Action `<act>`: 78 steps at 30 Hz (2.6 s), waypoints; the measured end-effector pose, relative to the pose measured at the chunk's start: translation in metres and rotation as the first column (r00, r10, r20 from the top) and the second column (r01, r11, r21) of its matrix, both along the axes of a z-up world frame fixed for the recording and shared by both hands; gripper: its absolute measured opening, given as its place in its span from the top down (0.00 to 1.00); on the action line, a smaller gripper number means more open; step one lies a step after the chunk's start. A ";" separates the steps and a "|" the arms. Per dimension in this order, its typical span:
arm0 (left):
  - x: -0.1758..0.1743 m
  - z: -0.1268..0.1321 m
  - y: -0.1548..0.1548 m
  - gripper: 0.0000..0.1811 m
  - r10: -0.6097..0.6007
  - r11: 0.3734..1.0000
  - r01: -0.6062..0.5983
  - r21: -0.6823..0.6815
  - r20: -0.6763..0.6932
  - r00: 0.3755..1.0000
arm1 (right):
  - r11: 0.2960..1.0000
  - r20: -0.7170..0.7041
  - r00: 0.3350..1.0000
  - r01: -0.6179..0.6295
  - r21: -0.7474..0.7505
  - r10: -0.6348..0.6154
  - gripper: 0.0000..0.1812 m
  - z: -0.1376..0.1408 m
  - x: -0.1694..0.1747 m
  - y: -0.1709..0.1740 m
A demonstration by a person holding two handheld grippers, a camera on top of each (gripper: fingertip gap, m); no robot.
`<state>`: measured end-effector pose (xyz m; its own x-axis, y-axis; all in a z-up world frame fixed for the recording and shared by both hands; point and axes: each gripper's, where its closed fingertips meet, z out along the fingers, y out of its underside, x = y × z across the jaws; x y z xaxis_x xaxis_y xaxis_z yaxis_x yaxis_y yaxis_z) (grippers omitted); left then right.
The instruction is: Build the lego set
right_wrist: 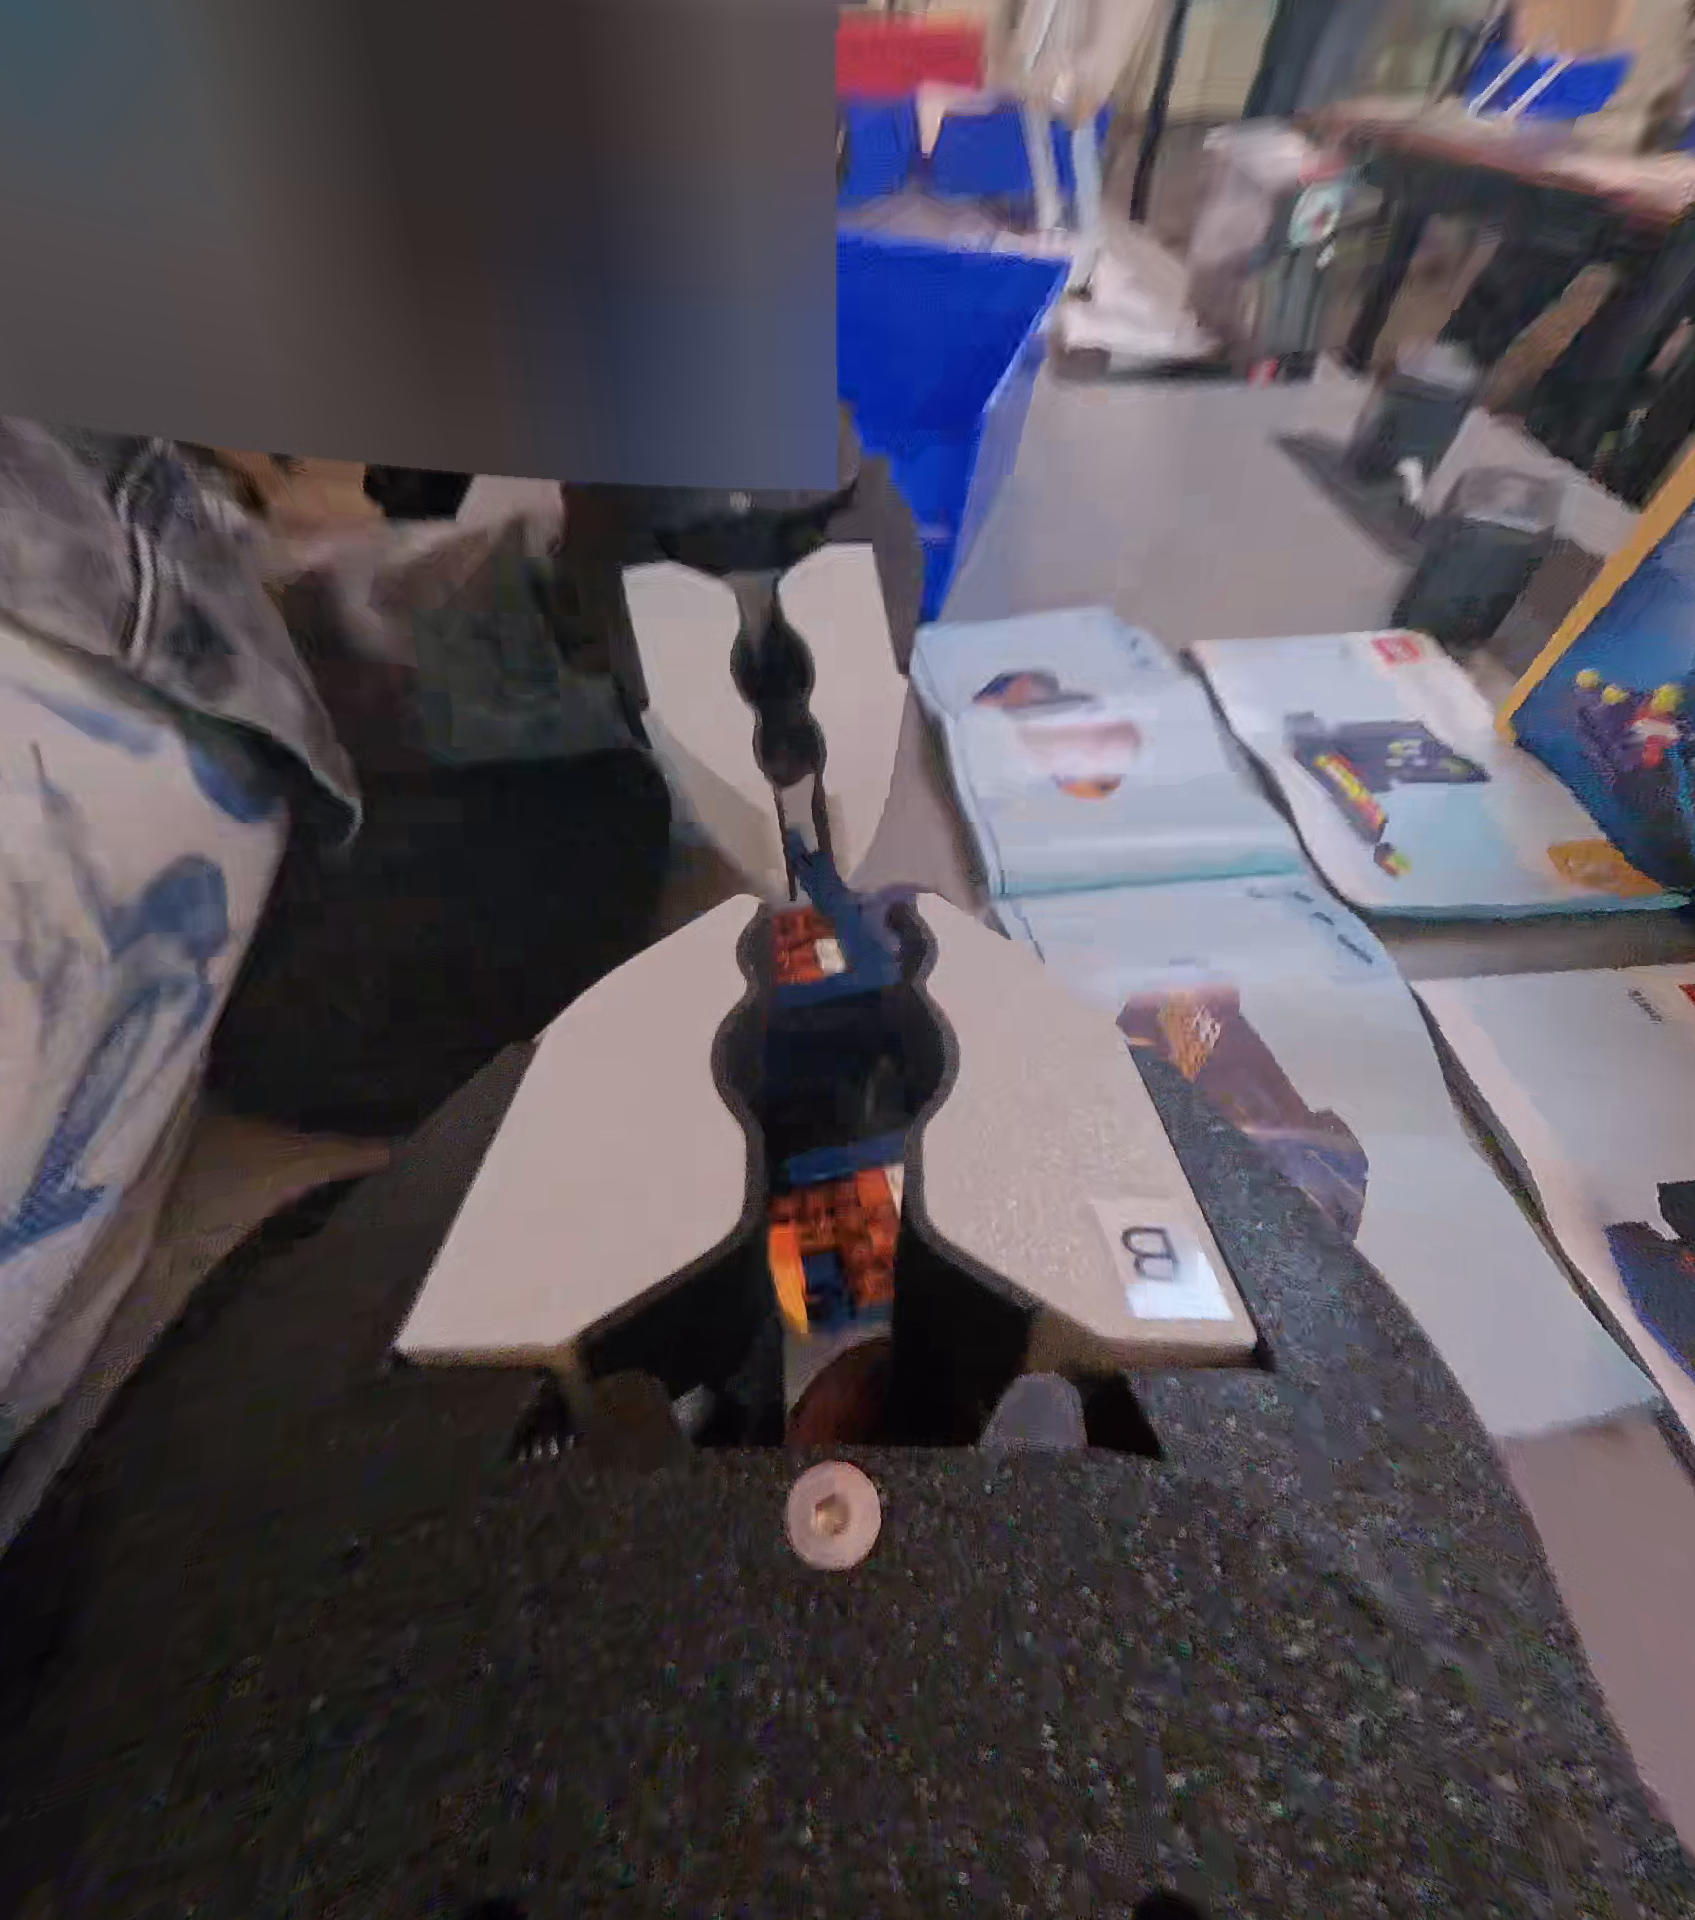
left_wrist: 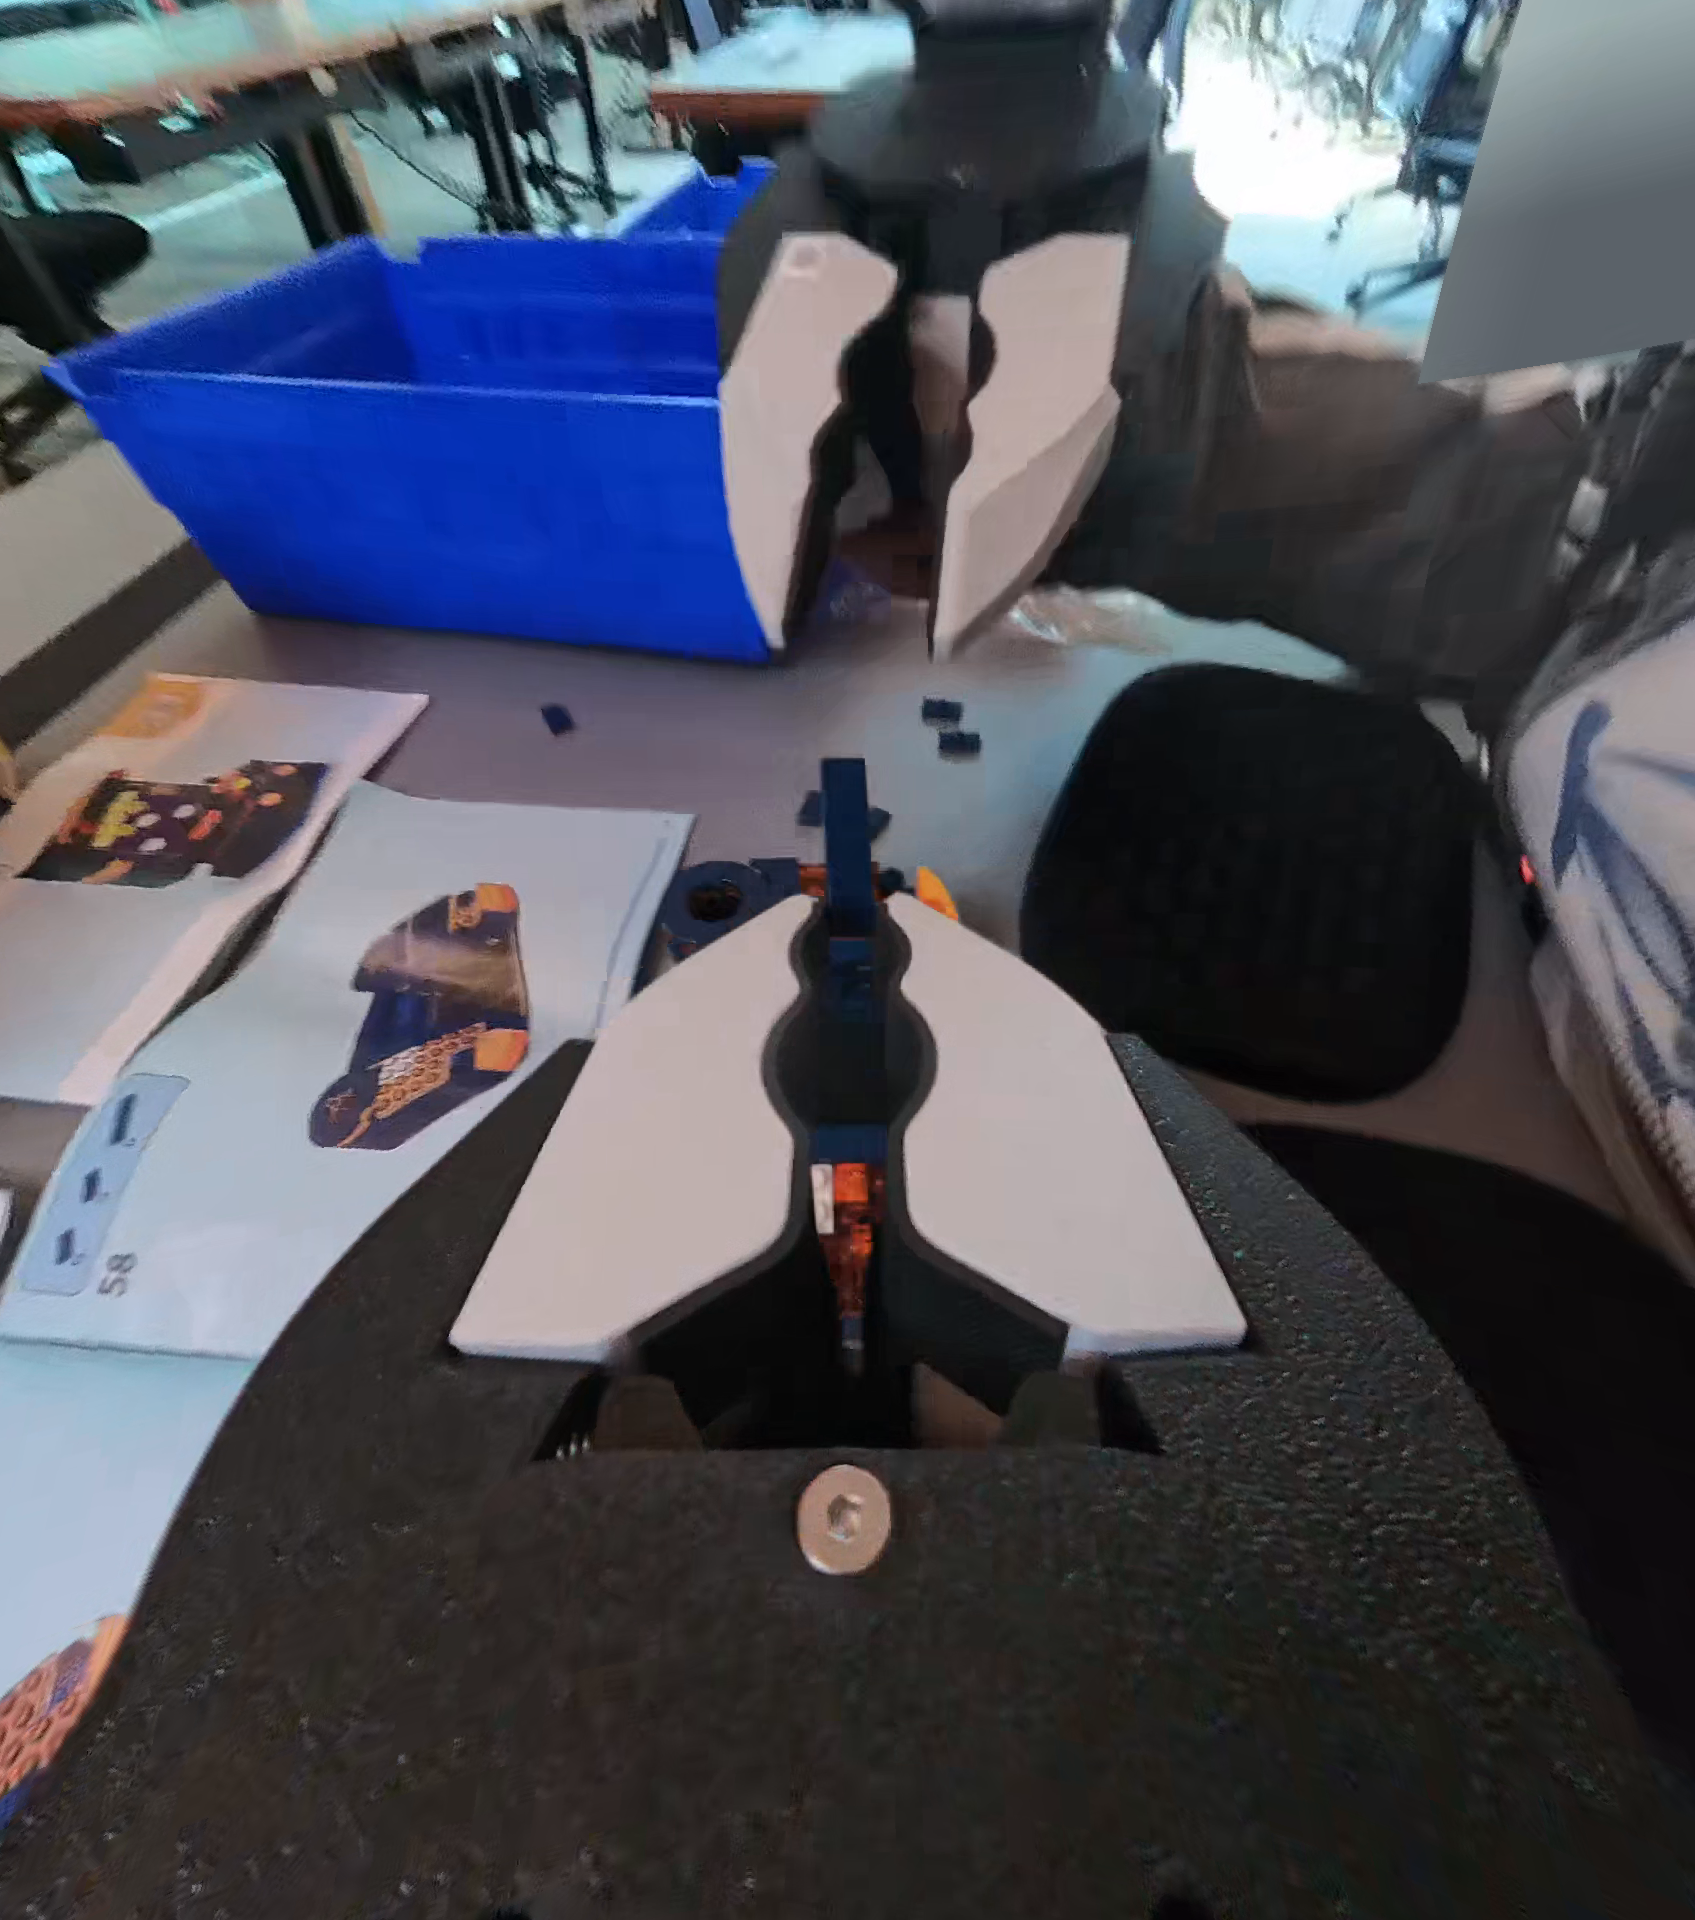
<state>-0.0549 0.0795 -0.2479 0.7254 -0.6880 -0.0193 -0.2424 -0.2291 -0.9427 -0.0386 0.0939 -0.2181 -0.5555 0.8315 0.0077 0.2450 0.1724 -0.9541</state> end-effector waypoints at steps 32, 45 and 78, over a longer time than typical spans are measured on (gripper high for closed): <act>0.026 -0.034 0.004 0.79 -0.070 0.996 0.055 -0.072 -0.225 0.972 | 0.950 0.362 0.931 -0.148 0.275 0.040 0.96 -0.082 0.015 0.035; 0.036 -0.043 0.003 0.75 -0.122 0.990 0.099 -0.099 -0.272 0.955 | 0.902 0.446 0.894 -0.233 0.364 0.050 0.96 -0.091 0.013 0.035; 0.015 -0.057 0.028 0.59 -0.234 0.915 0.155 -0.373 -0.175 0.956 | 0.973 0.371 0.900 0.223 0.058 -0.229 1.00 -0.090 0.007 0.022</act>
<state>-0.0394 0.1074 -0.3049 0.5823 -0.8052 0.1117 -0.5007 -0.4636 -0.7310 -0.0311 0.1163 -0.3078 -0.3171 0.9364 -0.1502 0.6158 0.0828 -0.7835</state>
